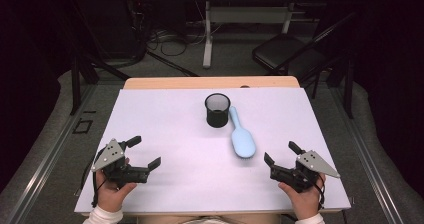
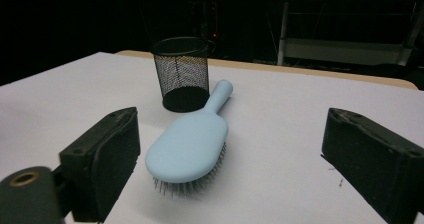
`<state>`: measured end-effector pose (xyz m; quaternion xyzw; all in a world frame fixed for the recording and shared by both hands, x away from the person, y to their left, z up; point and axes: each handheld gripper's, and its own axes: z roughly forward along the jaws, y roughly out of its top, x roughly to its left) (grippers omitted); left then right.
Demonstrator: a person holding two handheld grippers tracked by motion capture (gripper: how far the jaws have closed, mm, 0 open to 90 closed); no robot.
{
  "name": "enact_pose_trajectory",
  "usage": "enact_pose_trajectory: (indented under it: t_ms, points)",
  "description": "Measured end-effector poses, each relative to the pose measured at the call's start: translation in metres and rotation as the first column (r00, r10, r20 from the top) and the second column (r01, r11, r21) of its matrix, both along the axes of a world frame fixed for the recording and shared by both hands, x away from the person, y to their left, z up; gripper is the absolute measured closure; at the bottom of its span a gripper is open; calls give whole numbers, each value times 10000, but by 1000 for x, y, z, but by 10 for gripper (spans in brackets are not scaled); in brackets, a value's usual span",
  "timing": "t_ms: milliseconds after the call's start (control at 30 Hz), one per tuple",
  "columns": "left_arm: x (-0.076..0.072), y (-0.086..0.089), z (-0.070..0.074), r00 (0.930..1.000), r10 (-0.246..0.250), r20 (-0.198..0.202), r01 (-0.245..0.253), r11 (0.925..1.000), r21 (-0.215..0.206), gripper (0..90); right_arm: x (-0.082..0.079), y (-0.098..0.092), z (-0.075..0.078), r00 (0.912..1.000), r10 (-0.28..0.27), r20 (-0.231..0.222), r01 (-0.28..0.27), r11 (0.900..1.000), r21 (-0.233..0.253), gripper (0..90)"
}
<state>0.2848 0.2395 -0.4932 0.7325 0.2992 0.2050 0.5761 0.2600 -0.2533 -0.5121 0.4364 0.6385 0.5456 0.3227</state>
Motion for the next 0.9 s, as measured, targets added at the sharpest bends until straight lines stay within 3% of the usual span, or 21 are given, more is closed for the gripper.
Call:
enact_pose_trajectory:
  t_ms: [200,367,633,900]
  points:
    - [0,-2,-2,10000,-81,17,81,10000,18,2,2,-1,-1,9999,-65,-139,61,9996,-258,143]
    - [1,-2,-5,9998,-159,-137,161,9998,91,2,4,2,-1,9998,46,-189,-54,9991,-413,145]
    - [-2,-3,-6,9999,-150,-29,150,9998,132,2,6,6,-1,9998,164,-123,-173,9969,-769,153]
    - [-4,-1,-6,10000,-82,35,82,9999,73,2,11,5,-1,9988,247,-418,-280,9963,-810,244]
